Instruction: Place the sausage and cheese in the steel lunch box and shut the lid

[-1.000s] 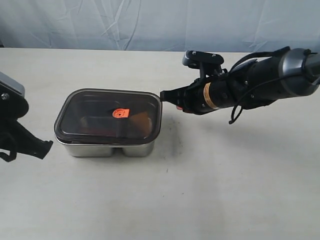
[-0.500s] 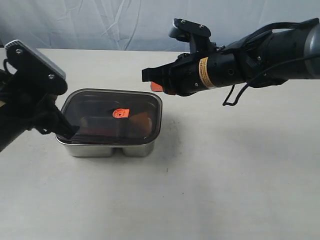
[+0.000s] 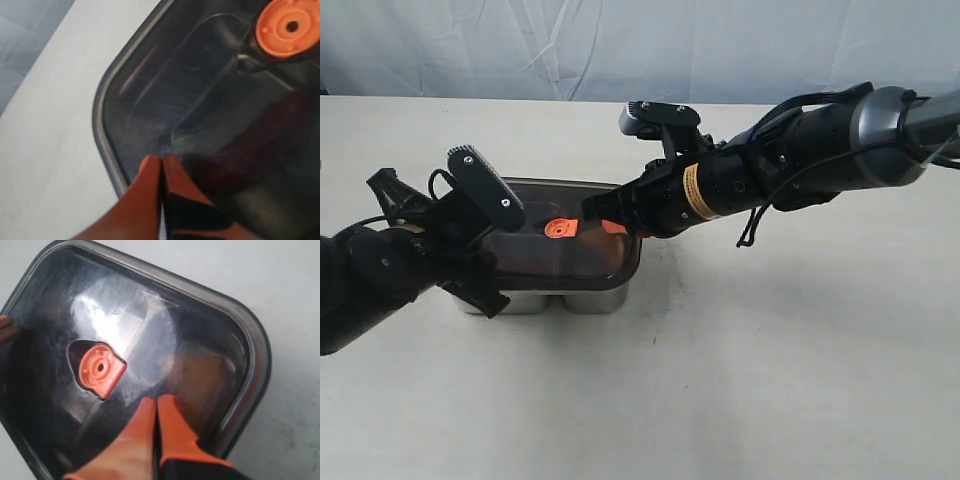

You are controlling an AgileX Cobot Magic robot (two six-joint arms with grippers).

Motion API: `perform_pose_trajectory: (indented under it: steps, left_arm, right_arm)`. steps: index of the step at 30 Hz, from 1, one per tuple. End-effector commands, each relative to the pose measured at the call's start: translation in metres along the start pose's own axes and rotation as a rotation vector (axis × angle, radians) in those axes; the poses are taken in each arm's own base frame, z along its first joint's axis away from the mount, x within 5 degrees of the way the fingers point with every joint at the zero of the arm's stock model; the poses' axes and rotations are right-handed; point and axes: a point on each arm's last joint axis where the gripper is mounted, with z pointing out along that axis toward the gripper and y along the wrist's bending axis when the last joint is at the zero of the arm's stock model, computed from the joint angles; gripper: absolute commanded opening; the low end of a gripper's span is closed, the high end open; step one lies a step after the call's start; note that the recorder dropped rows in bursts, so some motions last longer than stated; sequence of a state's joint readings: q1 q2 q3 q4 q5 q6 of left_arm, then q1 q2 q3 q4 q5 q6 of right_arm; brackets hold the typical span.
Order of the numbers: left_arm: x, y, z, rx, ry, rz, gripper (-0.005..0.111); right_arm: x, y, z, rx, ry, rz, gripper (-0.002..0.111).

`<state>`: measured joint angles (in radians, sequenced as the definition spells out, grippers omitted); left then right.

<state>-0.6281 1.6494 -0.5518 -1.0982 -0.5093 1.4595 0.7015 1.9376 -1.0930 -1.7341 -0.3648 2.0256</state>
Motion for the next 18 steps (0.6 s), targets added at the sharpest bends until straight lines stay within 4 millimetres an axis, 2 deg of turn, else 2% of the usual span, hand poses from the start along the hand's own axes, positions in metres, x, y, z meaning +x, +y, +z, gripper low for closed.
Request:
perform_pose_trajectory:
  steps: [1,7,9,14,18]
  left_arm:
    - [0.018,-0.014,0.016,0.045,0.128,-0.026,0.000]
    - [0.020,-0.017,0.018,0.064,0.149,-0.045,0.000]
    - [0.017,-0.011,0.014,0.024,0.127,-0.053,0.000]
    - [-0.007,0.021,-0.017,-0.090,-0.020,-0.150,0.000]
    - [-0.013,0.032,-0.031,-0.114,-0.069,-0.200,0.000]
  right_arm:
    - [0.004,-0.003,0.005,0.004,0.021,-0.011,-0.001]
    - [0.004,-0.003,0.005,0.003,0.022,-0.011,-0.001]
    - [0.000,-0.001,0.001,0.011,0.001,-0.017,-0.001]
    - [-0.021,0.010,-0.030,0.036,-0.115,-0.039,-0.001]
    - [-0.025,0.014,-0.036,0.030,-0.135,-0.032,-0.001]
